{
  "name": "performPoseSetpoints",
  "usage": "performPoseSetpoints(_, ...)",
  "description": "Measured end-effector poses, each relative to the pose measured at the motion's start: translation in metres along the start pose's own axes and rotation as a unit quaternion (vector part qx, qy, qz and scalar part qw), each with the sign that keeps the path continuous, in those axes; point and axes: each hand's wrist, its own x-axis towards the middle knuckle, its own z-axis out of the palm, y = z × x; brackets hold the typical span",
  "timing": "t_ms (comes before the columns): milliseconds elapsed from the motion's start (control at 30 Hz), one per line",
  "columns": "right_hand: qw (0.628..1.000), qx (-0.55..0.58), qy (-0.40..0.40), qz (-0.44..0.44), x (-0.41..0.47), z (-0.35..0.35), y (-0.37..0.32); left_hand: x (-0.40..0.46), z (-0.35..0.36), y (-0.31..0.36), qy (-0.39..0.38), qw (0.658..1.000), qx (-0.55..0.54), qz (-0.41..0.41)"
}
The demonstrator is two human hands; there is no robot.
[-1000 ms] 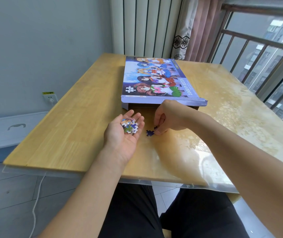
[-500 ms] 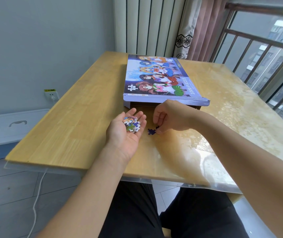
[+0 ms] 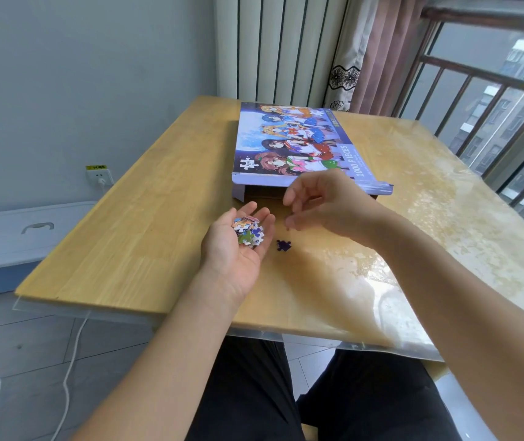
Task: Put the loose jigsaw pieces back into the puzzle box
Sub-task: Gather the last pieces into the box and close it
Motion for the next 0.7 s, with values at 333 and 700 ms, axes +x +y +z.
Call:
performPoseSetpoints(333, 0.95, -0.307, -0.053, -0.014, 0.002, 0.014, -0.004, 0.0, -0.002, 0.004, 0.01, 1.0, -0.019, 0.005)
performPoseSetpoints(700, 0.942, -0.307, -0.134, 0.025, 0.016, 0.017, 0.002, -0.001, -0.001, 0.004, 0.015, 1.0, -0.011, 0.002)
